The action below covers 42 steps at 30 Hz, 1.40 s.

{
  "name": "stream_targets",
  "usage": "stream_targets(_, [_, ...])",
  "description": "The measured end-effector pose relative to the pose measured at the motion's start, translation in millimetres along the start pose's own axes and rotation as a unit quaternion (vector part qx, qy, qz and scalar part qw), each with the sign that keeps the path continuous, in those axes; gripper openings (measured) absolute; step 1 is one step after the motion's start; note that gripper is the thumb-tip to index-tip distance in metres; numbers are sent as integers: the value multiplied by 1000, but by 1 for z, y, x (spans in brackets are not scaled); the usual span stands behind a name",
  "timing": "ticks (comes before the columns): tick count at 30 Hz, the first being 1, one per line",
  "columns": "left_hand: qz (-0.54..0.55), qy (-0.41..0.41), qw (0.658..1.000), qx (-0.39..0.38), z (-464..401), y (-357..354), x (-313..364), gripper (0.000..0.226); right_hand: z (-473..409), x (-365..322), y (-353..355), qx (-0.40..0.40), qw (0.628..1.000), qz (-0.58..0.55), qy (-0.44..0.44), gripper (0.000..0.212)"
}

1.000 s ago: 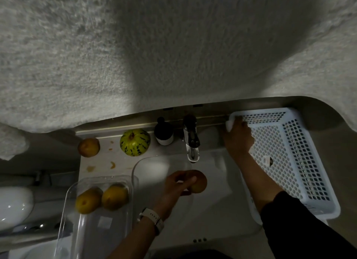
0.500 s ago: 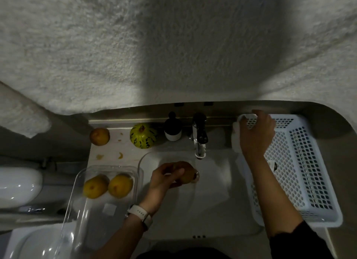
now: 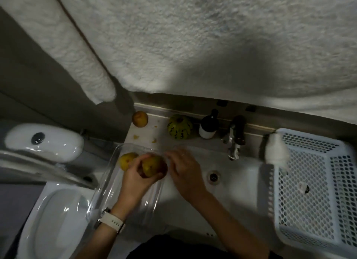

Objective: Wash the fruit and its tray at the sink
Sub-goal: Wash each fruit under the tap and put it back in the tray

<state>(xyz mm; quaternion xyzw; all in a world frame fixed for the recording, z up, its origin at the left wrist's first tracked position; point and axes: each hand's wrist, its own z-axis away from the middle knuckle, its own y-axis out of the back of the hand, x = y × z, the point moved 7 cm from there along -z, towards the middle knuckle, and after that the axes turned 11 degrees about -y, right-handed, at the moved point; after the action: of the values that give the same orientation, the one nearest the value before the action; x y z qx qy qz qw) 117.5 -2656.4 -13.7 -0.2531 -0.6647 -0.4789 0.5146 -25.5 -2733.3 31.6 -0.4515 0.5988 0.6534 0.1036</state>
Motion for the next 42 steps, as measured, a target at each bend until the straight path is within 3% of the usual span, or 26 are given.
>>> stream_targets(3, [-9, -4, 1000, 29, 18, 25, -10, 64, 11, -9, -36, -71, 997, -28, 7, 37])
stream_targets(9, [-62, -2, 998, 6, 46, 42, -34, 66, 15, 4, -58, -97, 994, -35, -30, 30])
stream_targets(11, [-30, 19, 999, 25, 51, 42, -38, 61, 18, 11, -64, -126, 987, -63, -78, 23])
stream_targets(13, [69, 67, 994, 59, 54, 40, -48, 49, 23, 19, -71, -165, 964, -144, -153, 15])
stream_targets(14, [153, 99, 981, 69, 57, 37, -56, 45, 26, 20, -76, -184, 945, -196, -187, 13])
stream_targets(17, [389, 197, 899, 38, 67, 18, -75, 39, 37, 18, -91, -239, 896, -277, -251, 20])
stream_targets(20, [448, 251, 858, 17, 70, 5, -88, 46, 44, 17, -98, -279, 920, -169, -218, 60])
stream_targets(23, [438, 305, 845, 34, 73, 2, -103, 51, 44, 18, -98, -280, 946, -48, -157, 72])
stream_targets(27, [316, 318, 894, -16, 76, 4, -109, 35, 42, 22, -103, -279, 953, 47, -109, 68])
stream_targets(31, [192, 280, 941, 7, 67, 20, -110, 26, 45, 15, -106, -249, 959, 127, -45, 65])
stream_targets(36, [121, 236, 964, 34, 63, 27, -104, 16, 44, -1, -105, -185, 958, 215, 32, 67])
stream_targets(42, [90, 224, 969, 44, 59, 28, -95, 16, 42, -1, -108, -184, 953, 239, 24, 65])
